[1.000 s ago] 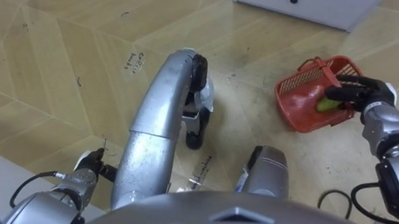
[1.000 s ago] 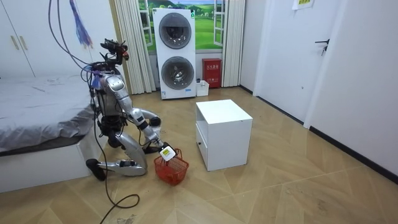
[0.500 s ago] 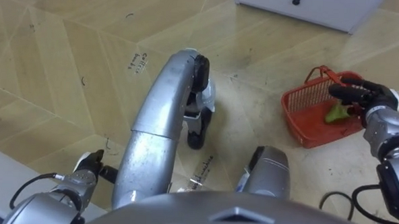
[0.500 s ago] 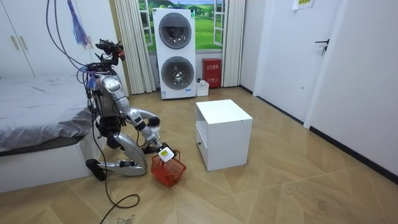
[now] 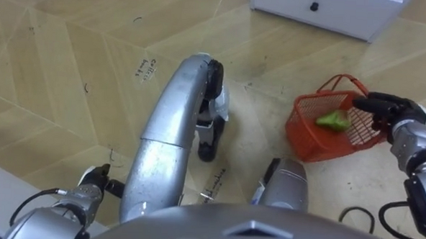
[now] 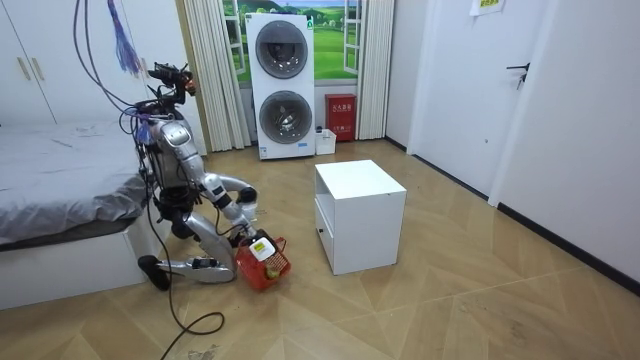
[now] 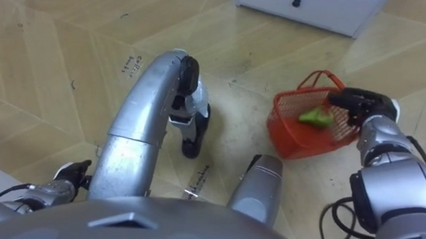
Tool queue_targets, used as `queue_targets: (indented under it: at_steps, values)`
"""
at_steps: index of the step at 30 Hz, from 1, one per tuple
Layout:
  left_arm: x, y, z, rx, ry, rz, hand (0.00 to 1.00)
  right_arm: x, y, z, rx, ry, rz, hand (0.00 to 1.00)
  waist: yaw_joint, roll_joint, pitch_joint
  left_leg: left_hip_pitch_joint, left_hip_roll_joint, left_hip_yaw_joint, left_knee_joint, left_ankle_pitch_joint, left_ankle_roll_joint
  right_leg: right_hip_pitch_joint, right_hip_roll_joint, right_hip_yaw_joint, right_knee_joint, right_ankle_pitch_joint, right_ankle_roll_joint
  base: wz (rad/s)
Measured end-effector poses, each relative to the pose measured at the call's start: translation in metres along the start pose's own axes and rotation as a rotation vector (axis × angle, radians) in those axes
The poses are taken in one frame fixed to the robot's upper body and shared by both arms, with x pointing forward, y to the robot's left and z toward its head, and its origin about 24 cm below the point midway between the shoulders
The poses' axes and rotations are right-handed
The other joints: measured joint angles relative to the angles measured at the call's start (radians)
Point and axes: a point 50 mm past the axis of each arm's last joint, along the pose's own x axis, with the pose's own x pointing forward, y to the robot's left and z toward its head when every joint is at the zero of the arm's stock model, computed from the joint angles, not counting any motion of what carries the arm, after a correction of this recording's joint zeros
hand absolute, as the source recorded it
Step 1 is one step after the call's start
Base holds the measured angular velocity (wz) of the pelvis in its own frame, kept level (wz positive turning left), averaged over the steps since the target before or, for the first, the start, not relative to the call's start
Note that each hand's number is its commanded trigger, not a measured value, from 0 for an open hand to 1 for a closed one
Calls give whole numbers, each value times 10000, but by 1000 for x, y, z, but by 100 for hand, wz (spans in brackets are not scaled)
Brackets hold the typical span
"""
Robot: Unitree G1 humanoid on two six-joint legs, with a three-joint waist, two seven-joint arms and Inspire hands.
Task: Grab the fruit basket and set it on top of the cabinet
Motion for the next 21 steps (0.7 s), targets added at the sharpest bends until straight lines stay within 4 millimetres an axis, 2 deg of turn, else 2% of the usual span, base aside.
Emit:
queue_targets:
  at_steps: [4,6,8,10,11,14,16,18,21]
  values:
    - [0,1,3,-194,-66,48,0,0,1,-5,493,168,178,100,1,-13,0,2,-2,-144,93,2,-6,130,70,-119,-2,-17,-35,-1]
    - [0,3,3,-187,-99,80,0,0,2,-5,830,197,239,100,27,-4,-7,2,6,-301,196,-1,-5,237,233,-133,-4,-6,-55,0]
    - [0,4,3,-186,-112,118,0,0,3,-4,976,180,293,100,29,3,-46,6,-1,-423,264,-17,-30,322,360,-130,-4,-10,-75,-3]
    - [0,6,3,-182,-100,164,0,0,6,0,1477,84,445,100,28,-104,-30,88,-20,-495,317,-63,-97,442,435,-143,-9,-13,-91,-7]
    - [0,7,4,-255,-129,198,0,0,7,1,1706,57,491,100,29,-198,-48,134,-36,-510,329,-76,-97,522,439,-160,-28,-9,-109,0]
    - [1,10,9,-590,-288,271,0,-1,13,10,1765,-243,765,100,22,-288,-75,167,-19,-656,477,-155,-99,679,574,-216,-49,10,-149,-3]
    - [1,11,13,-735,-412,306,0,-1,17,14,1875,-388,957,100,-10,-306,-68,244,-57,-696,535,-235,5,865,587,-277,-114,13,-157,2]
    - [1,14,19,-927,-644,401,0,-2,23,23,2108,-719,1285,100,-44,-331,-73,375,-185,-783,645,-360,25,1149,591,-354,-253,24,-178,0]
    - [1,22,22,-1110,-726,600,0,-6,35,36,2429,-1311,1958,100,-87,-347,-89,484,-240,-883,818,-552,114,1480,717,-487,-516,31,-191,2]
